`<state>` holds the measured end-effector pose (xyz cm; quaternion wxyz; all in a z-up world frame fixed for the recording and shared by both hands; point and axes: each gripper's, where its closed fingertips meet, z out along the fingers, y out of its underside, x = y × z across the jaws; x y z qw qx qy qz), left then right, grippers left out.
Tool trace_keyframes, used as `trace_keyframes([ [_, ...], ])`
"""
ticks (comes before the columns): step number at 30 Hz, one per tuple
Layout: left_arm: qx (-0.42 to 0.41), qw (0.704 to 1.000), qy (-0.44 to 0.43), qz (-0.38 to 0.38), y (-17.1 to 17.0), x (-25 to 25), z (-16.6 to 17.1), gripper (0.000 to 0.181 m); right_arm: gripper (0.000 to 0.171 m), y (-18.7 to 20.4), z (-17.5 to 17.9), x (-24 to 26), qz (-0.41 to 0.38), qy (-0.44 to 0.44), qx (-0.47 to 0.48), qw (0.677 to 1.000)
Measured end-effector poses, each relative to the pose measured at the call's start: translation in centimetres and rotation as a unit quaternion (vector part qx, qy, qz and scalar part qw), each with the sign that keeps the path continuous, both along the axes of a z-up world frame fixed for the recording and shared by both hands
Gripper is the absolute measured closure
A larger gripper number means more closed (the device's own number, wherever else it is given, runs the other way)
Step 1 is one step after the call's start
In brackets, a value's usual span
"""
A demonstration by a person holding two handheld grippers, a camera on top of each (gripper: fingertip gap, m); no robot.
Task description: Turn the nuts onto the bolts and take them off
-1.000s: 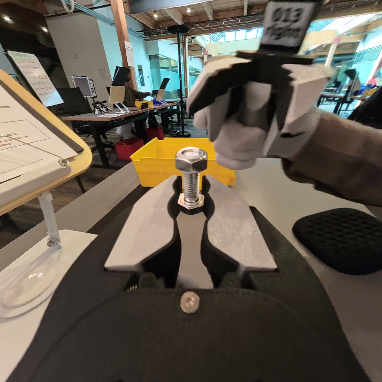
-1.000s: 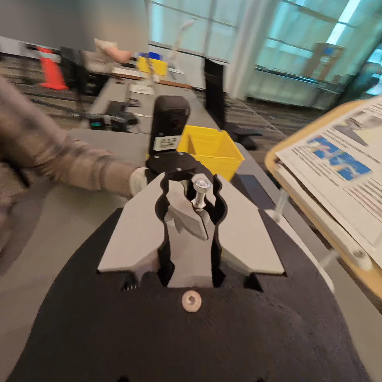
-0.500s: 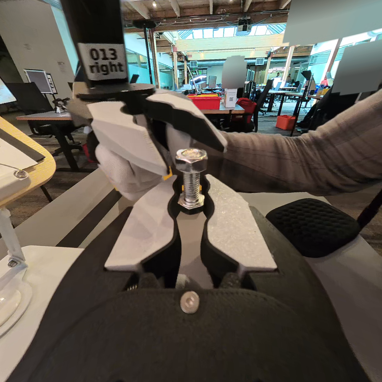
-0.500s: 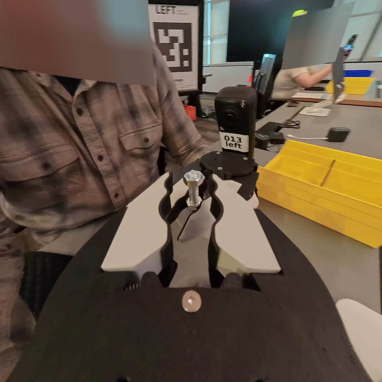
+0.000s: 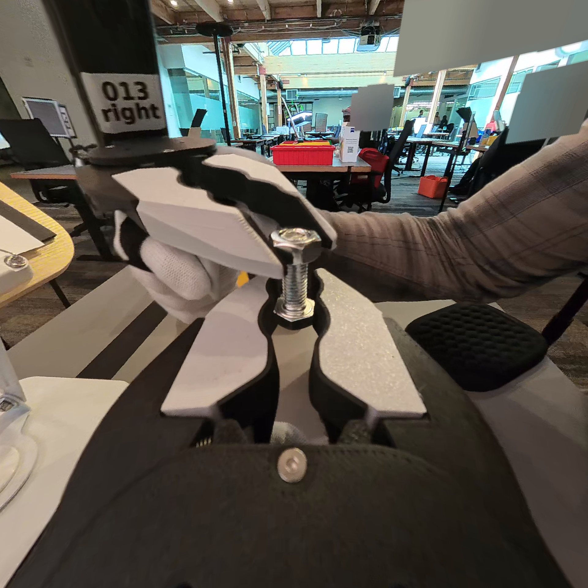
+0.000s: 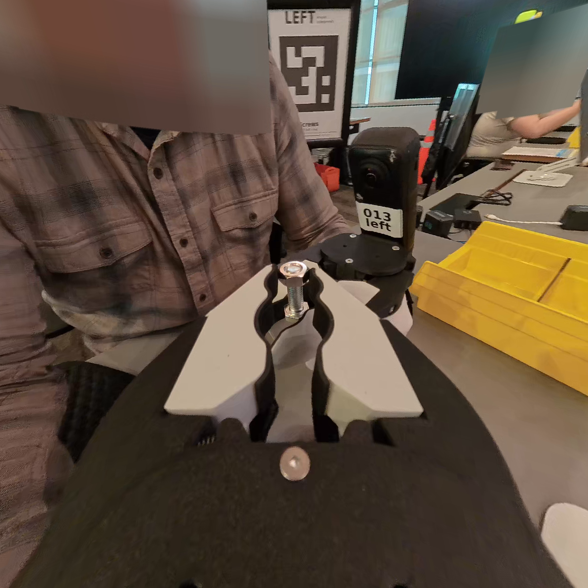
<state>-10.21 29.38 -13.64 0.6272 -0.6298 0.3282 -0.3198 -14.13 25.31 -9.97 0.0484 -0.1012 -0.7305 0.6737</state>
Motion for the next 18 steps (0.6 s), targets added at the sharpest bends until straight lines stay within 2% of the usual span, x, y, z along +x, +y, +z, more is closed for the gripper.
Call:
trace_keyframes([
  [9,0.003,0.999,0.017,0.042,0.8,-1.2,0.3,0.162,0.154,0.6,0.3,-1.3,-0.154,-0.001,0.013,0.988],
  [15,0.005,0.998,0.017,0.066,1.4,-1.9,0.4,0.162,0.154,1.3,0.4,-2.1,-0.286,-0.009,0.034,0.957],
  [18,0.005,0.997,0.009,0.079,1.7,-2.3,0.6,0.162,0.155,1.8,0.4,-2.5,-0.363,-0.015,0.040,0.931],
])
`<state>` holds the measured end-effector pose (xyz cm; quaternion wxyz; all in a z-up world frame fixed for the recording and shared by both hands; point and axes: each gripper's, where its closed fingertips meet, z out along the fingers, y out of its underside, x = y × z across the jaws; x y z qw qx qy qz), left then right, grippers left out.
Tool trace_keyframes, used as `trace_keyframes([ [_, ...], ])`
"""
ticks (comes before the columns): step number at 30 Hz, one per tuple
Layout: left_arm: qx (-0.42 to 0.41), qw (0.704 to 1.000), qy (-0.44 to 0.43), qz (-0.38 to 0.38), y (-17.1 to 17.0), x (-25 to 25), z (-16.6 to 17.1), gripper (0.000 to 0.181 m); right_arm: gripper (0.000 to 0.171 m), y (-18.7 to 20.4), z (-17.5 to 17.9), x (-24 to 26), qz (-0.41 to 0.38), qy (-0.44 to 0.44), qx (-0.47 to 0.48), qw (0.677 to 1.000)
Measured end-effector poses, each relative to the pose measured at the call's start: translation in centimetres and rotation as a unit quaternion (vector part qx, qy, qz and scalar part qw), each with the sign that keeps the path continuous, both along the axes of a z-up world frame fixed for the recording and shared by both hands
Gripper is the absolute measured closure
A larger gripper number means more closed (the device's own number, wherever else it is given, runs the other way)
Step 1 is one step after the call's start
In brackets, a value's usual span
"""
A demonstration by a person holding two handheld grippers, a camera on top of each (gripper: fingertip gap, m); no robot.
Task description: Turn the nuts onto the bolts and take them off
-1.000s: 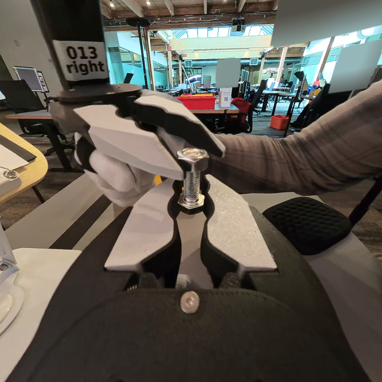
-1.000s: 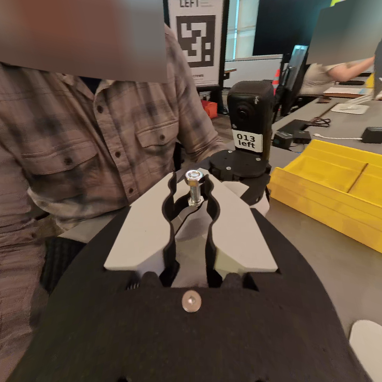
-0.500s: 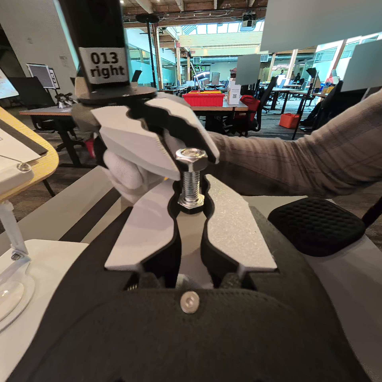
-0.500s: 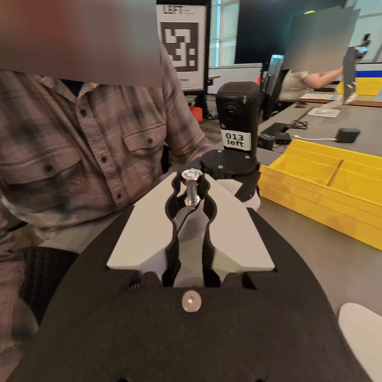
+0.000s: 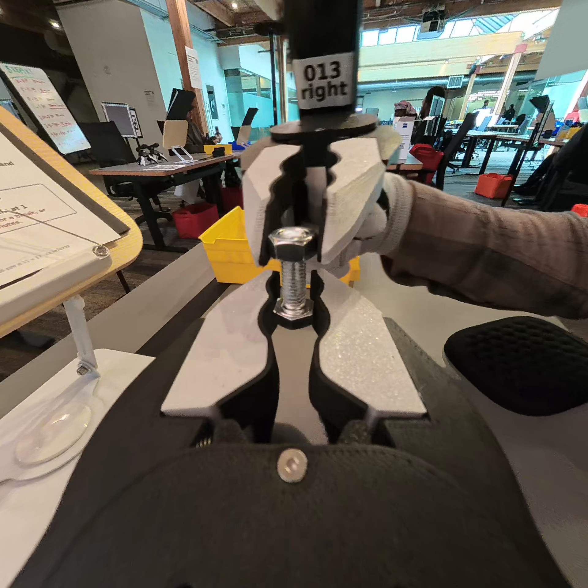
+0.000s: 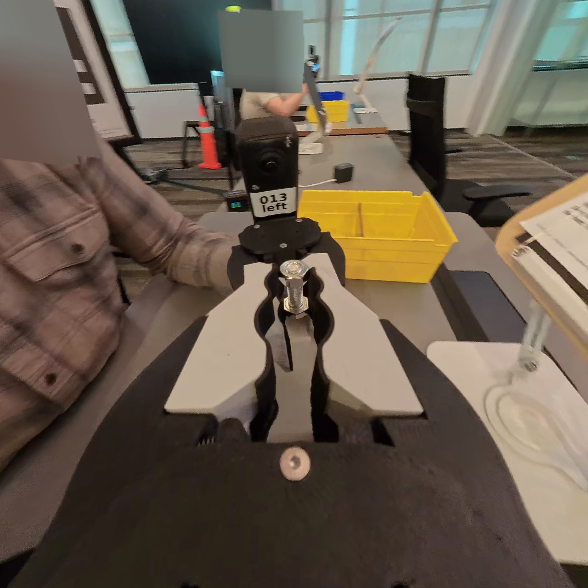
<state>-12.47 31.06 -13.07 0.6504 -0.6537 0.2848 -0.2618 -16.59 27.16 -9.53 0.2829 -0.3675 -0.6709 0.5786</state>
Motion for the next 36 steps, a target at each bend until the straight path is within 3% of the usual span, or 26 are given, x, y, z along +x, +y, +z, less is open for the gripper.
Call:
trace_keyframes([
  [5,0.007,1.000,0.003,0.022,0.4,-0.2,0.0,0.162,0.154,0.4,-0.1,-0.3,-0.127,0.003,0.012,0.992],
  [9,0.007,0.999,0.005,0.054,1.0,-0.6,-0.3,0.162,0.154,1.1,-0.3,-0.6,-0.251,0.018,0.015,0.968],
  [14,0.009,0.996,0.017,0.089,1.7,-0.7,-1.0,0.162,0.154,2.2,-0.8,-0.3,-0.403,0.038,0.007,0.914],
  [21,0.024,0.990,0.030,0.138,2.2,-0.6,-1.7,0.163,0.154,2.5,-1.6,0.1,-0.548,0.056,0.051,0.833],
  [28,0.025,0.989,0.034,0.145,2.4,-0.9,-1.9,0.163,0.154,2.5,-1.8,0.0,-0.565,0.059,0.069,0.820],
  [30,0.025,0.989,0.033,0.142,2.3,-1.0,-1.9,0.163,0.147,2.5,-1.9,0.0,-0.553,0.051,0.066,0.829],
  [31,0.025,0.989,0.031,0.139,2.3,-0.9,-1.8,0.163,0.132,2.4,-1.5,0.2,-0.547,0.059,0.069,0.833],
  [36,0.030,0.992,0.031,0.117,1.8,-0.4,-1.3,0.163,0.132,1.2,0.4,1.1,-0.452,0.065,0.111,0.883],
])
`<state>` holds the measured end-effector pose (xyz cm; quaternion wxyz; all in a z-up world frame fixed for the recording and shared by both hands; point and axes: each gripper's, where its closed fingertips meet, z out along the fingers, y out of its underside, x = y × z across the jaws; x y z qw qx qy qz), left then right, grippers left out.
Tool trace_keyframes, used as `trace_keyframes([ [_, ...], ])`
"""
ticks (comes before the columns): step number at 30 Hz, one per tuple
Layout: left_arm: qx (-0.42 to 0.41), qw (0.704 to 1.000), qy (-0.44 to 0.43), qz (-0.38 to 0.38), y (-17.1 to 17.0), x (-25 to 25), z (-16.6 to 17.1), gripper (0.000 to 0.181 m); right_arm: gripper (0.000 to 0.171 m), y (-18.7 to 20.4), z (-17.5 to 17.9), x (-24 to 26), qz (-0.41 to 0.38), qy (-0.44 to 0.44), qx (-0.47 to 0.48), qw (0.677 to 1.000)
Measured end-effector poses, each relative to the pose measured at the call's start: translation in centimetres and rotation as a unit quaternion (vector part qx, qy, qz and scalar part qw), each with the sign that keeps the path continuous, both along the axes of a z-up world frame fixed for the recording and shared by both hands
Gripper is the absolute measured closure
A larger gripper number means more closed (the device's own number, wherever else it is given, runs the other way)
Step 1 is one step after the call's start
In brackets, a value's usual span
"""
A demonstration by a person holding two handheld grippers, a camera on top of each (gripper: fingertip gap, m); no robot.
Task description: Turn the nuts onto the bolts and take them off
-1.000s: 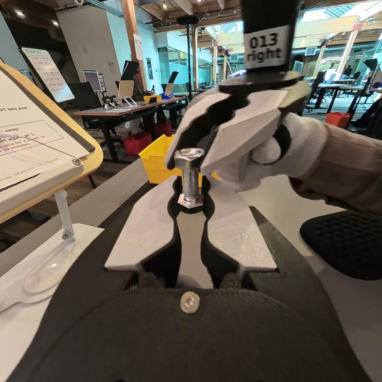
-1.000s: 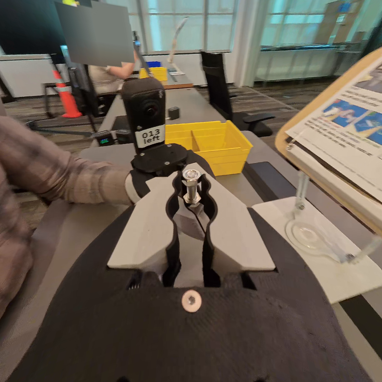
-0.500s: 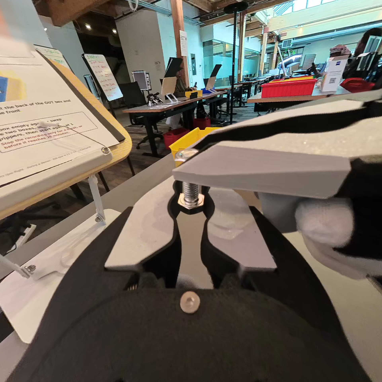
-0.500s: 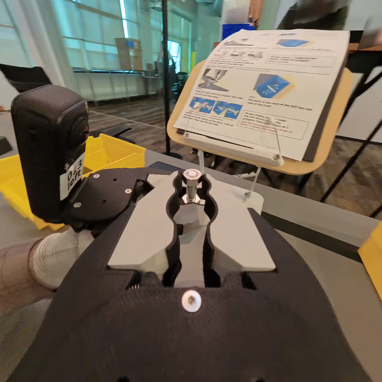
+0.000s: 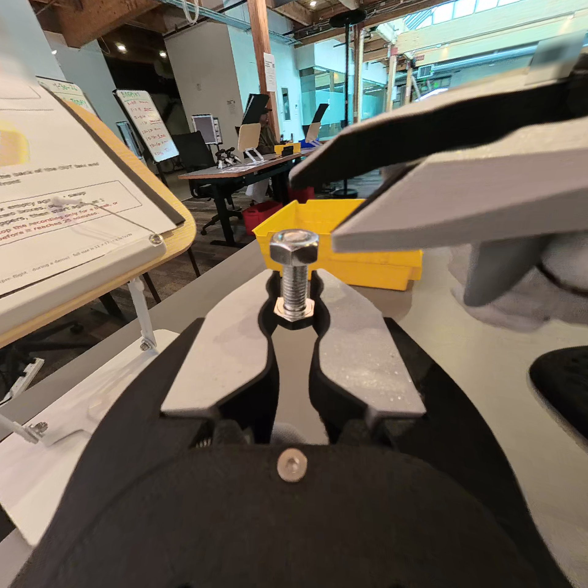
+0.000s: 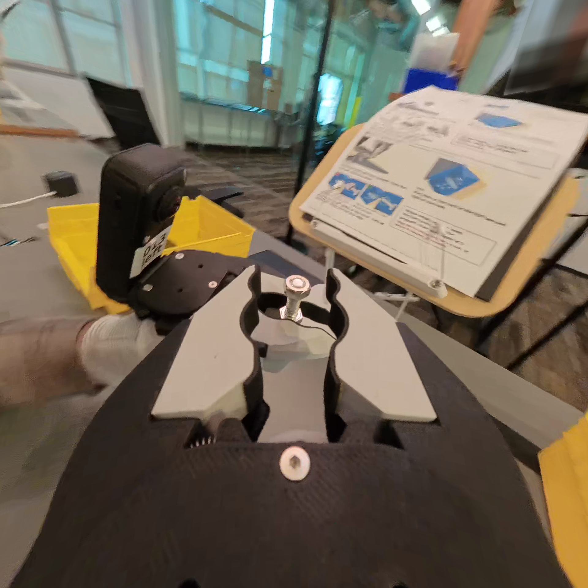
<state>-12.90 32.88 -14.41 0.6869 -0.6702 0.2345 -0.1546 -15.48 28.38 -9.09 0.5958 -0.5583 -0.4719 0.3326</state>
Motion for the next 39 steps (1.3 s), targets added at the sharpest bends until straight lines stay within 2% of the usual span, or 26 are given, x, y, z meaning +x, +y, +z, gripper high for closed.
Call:
trace_keyframes([
  [3,-0.006,0.999,-0.009,-0.047,-0.8,0.9,0.3,0.162,0.131,-1.2,0.9,0.5,0.129,-0.038,0.017,0.991],
  [5,-0.001,0.996,-0.011,-0.093,-1.8,1.9,0.8,0.162,0.126,-1.9,0.7,1.2,0.226,-0.085,0.018,0.970],
  [8,-0.002,0.985,-0.021,-0.170,-3.8,3.5,1.5,0.162,0.121,-3.9,1.5,3.0,0.405,-0.105,-0.005,0.908],
  [12,-0.008,0.975,-0.030,-0.219,-5.2,4.6,2.2,0.162,0.131,-4.1,2.6,4.3,0.545,-0.097,-0.034,0.832],
  [16,-0.013,0.969,-0.037,-0.246,-6.0,5.1,2.6,0.162,0.138,-4.3,2.1,4.0,0.628,-0.102,-0.056,0.770],
  [23,-0.024,0.959,-0.039,-0.281,-6.9,5.5,2.5,0.162,0.148,-5.2,1.1,3.7,0.710,-0.099,-0.079,0.692],
  [27,-0.026,0.957,-0.040,-0.286,-7.1,5.6,2.5,0.163,0.155,-5.6,0.5,3.7,0.731,-0.105,-0.078,0.670],
  [30,-0.024,0.958,-0.040,-0.284,-7.0,5.5,2.5,0.162,0.156,-5.6,0.5,3.6,0.734,-0.098,-0.079,0.668],
  [35,-0.025,0.965,-0.040,-0.257,-6.1,4.8,2.4,0.162,0.156,-4.9,0.3,3.0,0.697,-0.100,-0.086,0.705],
  [39,-0.025,0.972,-0.030,-0.231,-5.3,4.3,2.2,0.162,0.156,-4.4,0.1,2.3,0.641,-0.112,-0.092,0.753],
])
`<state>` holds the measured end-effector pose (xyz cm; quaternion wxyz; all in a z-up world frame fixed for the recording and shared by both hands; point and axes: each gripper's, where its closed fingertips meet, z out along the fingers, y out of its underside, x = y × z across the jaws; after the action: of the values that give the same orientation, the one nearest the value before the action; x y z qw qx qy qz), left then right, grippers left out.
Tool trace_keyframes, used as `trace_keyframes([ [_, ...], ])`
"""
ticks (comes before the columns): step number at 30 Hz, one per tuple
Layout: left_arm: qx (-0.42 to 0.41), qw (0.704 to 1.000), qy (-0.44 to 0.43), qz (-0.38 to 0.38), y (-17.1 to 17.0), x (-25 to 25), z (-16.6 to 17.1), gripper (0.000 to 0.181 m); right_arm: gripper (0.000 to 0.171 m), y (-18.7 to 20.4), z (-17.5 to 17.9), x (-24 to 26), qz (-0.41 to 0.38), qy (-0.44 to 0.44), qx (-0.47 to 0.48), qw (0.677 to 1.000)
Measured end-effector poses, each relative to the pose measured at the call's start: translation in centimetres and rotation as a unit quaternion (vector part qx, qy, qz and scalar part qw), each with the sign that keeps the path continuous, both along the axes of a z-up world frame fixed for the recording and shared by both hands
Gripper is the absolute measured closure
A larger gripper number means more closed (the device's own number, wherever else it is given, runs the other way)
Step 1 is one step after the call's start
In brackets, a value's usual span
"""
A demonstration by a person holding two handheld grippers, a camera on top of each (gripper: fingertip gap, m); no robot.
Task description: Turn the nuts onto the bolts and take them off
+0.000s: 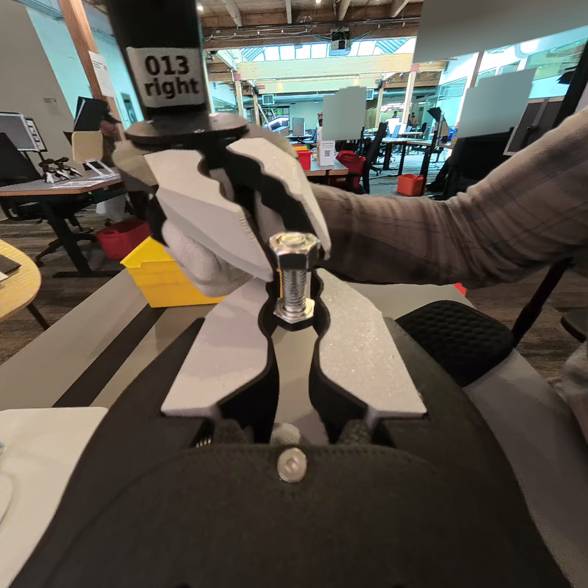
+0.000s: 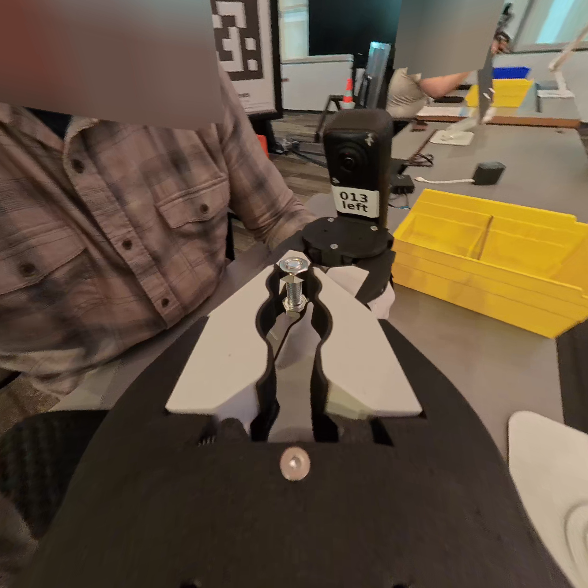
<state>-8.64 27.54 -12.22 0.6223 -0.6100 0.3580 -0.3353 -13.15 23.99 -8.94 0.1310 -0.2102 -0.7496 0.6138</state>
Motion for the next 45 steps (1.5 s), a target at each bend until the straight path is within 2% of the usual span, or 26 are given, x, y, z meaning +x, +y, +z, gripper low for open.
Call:
trace_keyframes([
  [6,-0.001,0.999,0.000,0.034,0.9,-1.0,0.3,0.162,0.157,0.8,0.2,-1.1,-0.161,-0.010,0.047,0.986],
  [14,-0.005,0.997,0.007,0.075,1.9,-1.4,-0.1,0.162,0.156,2.2,-0.2,-1.3,-0.370,-0.005,0.042,0.928],
  [18,-0.002,0.993,0.017,0.116,2.9,-1.8,-0.7,0.162,0.157,3.0,-0.7,-1.4,-0.469,0.005,0.044,0.882],
  [25,0.009,0.981,0.042,0.192,4.6,-2.5,-2.2,0.163,0.156,4.5,-2.0,-1.5,-0.635,0.028,0.039,0.771],
  [30,0.027,0.971,0.054,0.233,5.1,-2.5,-2.8,0.163,0.156,4.9,-2.6,-1.1,-0.720,0.060,0.015,0.692],
  [32,0.025,0.970,0.049,0.237,5.1,-2.5,-3.0,0.163,0.156,4.7,-2.9,-1.2,-0.736,0.069,0.017,0.673],
  [37,0.020,0.971,0.052,0.233,5.2,-2.4,-3.2,0.163,0.157,5.1,-2.9,-1.1,-0.736,0.066,0.034,0.672],
  [38,0.023,0.971,0.053,0.231,5.1,-2.4,-3.1,0.163,0.154,5.1,-3.0,-1.0,-0.733,0.062,0.038,0.676],
  [39,0.024,0.972,0.053,0.227,5.0,-2.3,-3.0,0.163,0.140,5.0,-2.9,-1.0,-0.728,0.062,0.040,0.682],
  [41,0.025,0.975,0.051,0.215,4.8,-2.1,-2.8,0.163,0.129,4.4,-2.2,-0.9,-0.699,0.076,0.050,0.709],
  [42,0.029,0.977,0.049,0.205,4.6,-2.0,-2.7,0.163,0.114,4.5,-2.1,-0.7,-0.687,0.071,0.057,0.721],
  [45,0.030,0.983,0.041,0.175,3.9,-1.4,-2.1,0.162,0.112,4.3,-0.6,-0.3,-0.608,0.075,0.018,0.790],
])
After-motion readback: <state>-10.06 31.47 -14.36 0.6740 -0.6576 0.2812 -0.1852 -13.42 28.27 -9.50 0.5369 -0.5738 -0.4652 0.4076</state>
